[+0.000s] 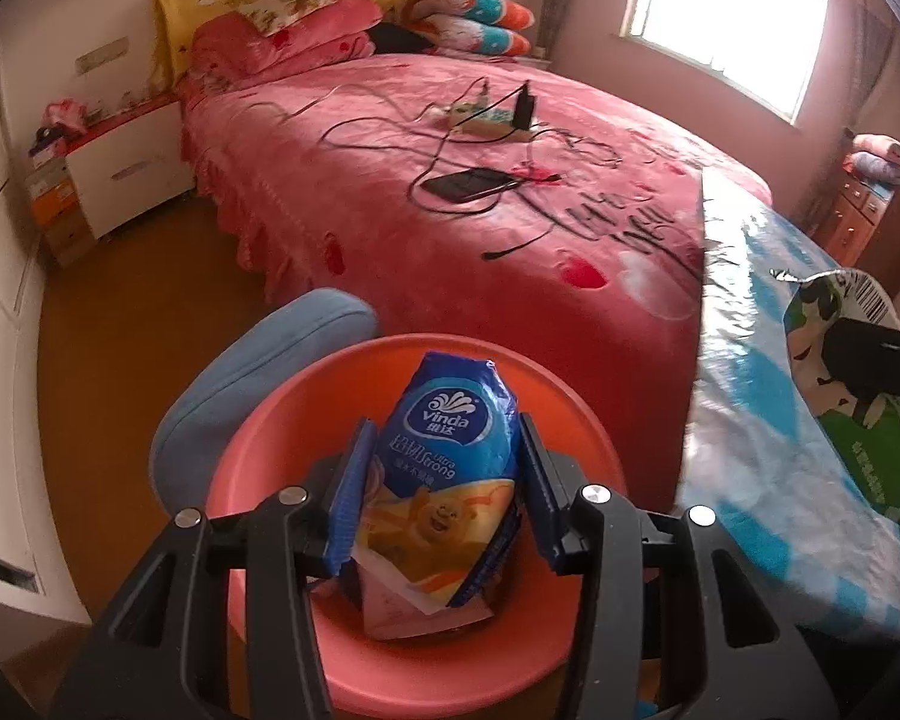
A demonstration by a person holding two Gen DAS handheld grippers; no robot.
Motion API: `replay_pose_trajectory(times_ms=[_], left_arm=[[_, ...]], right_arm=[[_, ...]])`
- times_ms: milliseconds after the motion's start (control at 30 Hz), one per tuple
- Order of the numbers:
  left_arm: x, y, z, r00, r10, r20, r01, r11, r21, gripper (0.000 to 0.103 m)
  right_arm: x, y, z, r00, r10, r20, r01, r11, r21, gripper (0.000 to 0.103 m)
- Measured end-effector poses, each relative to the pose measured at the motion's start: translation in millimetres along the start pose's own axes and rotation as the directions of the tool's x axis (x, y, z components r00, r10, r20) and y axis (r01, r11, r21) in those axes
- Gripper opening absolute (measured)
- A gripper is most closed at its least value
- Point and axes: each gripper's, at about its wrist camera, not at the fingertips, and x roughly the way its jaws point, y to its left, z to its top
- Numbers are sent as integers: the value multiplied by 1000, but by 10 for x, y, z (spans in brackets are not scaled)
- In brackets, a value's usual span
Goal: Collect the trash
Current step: 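Carry the tissue pack and wipe packet to the orange bucket and release both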
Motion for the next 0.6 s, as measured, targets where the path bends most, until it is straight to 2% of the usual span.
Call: replay_pose_trajectory(times_ms=[600], left_arm=[[253,230,-145,997,35,-64,-38,998,-45,48]], right_arm=[[561,289,171,996,51,-70,-54,997,-49,37]])
